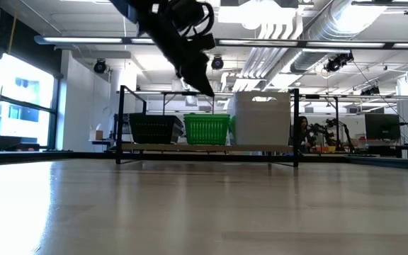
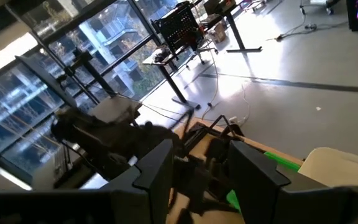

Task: Stack baskets on shelf by color
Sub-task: Return to Home Position

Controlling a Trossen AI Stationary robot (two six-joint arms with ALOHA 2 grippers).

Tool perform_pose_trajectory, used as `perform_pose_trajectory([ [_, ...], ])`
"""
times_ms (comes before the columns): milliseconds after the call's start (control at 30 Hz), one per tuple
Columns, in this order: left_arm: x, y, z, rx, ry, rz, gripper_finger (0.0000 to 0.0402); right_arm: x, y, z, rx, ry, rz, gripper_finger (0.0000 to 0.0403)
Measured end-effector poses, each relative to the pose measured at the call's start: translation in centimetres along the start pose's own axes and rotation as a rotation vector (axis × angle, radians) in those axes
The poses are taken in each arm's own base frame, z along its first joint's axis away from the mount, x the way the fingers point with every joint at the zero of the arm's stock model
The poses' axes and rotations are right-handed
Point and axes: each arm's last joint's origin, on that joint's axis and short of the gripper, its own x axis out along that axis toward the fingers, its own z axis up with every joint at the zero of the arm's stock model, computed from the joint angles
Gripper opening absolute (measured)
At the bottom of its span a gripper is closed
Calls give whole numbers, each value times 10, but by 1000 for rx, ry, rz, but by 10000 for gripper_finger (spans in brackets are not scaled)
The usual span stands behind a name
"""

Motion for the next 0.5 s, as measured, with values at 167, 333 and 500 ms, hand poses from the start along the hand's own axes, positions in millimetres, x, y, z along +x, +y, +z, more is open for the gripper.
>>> perform_pose_trajectory([
  [167,-30,11,22,-108,-71,-46,134,0,-4,-7,-159,81,-30,139],
  [333,-71,17,31,-194,-185,-79,125,10,-18,-32,-264,183,-78,139],
  [500,-109,14,15,-279,-245,-121,122,18,-35,-65,-273,214,-18,139],
])
